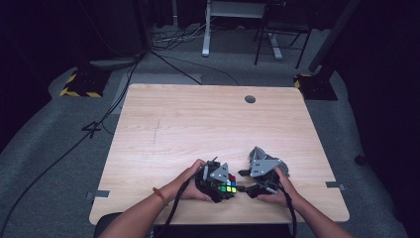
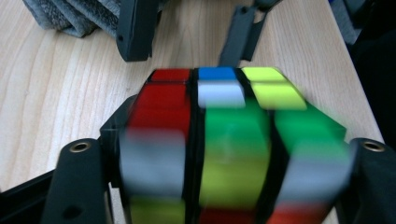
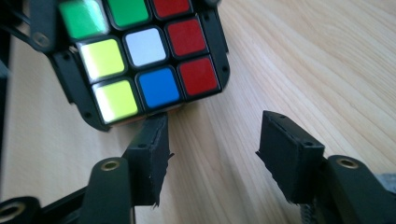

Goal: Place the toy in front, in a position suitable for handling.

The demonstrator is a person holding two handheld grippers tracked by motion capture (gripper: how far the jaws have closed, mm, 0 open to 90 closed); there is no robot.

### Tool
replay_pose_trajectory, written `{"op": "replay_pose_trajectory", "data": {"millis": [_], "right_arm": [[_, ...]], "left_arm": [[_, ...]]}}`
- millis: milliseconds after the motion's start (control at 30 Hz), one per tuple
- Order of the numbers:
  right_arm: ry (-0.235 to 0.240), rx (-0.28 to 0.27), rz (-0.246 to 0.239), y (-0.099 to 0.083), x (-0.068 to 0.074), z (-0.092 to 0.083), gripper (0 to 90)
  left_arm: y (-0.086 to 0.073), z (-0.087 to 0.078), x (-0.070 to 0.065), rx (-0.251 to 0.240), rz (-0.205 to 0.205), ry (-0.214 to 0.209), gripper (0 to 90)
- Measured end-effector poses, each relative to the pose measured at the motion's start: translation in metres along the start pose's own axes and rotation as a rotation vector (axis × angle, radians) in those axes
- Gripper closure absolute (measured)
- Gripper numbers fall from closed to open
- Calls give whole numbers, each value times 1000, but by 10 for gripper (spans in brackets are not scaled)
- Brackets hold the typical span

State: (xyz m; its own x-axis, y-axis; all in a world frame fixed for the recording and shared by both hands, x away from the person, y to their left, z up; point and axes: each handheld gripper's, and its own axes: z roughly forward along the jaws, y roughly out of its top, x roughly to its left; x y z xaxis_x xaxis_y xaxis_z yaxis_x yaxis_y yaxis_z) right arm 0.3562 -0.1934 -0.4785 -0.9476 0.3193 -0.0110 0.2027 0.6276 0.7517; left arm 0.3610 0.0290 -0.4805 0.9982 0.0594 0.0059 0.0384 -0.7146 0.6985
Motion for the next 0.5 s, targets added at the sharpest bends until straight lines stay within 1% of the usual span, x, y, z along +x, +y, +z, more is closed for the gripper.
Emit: {"op": "replay_pose_trajectory", "data": {"millis": [67, 100, 167, 200, 267, 333, 400, 433, 467, 500], "right_arm": [[13, -24, 12, 0, 0, -1, 444], [14, -28, 11, 1, 1, -1, 448], [2, -18, -17, 4, 4, 1, 447], [5, -16, -26, 4, 6, 2, 448], [2, -6, -43, 5, 8, 4, 444], [1, 0, -49, 5, 9, 4, 444], [-17, 9, -59, 6, 9, 2, 434], [-24, 8, -61, 6, 8, 0, 431], [-32, 4, -58, 7, 7, -3, 428], [-48, 4, -60, 7, 6, -7, 423]], "left_arm": [[-1, -1, 1, 20, -6, 0, 313], [-2, -1, 0, 18, -8, -2, 317], [-2, -2, 0, 25, -1, 3, 316], [-2, -3, 0, 33, 5, 6, 311], [-3, -4, -1, 37, 2, 8, 310], [-4, -4, 0, 43, 7, 6, 310], [-5, -5, -1, 56, 4, 11, 303], [-5, -5, -1, 72, 7, 14, 293], [-6, -5, -1, 83, 8, 19, 271], [-7, -5, -2, 91, 1, 22, 253]]}}
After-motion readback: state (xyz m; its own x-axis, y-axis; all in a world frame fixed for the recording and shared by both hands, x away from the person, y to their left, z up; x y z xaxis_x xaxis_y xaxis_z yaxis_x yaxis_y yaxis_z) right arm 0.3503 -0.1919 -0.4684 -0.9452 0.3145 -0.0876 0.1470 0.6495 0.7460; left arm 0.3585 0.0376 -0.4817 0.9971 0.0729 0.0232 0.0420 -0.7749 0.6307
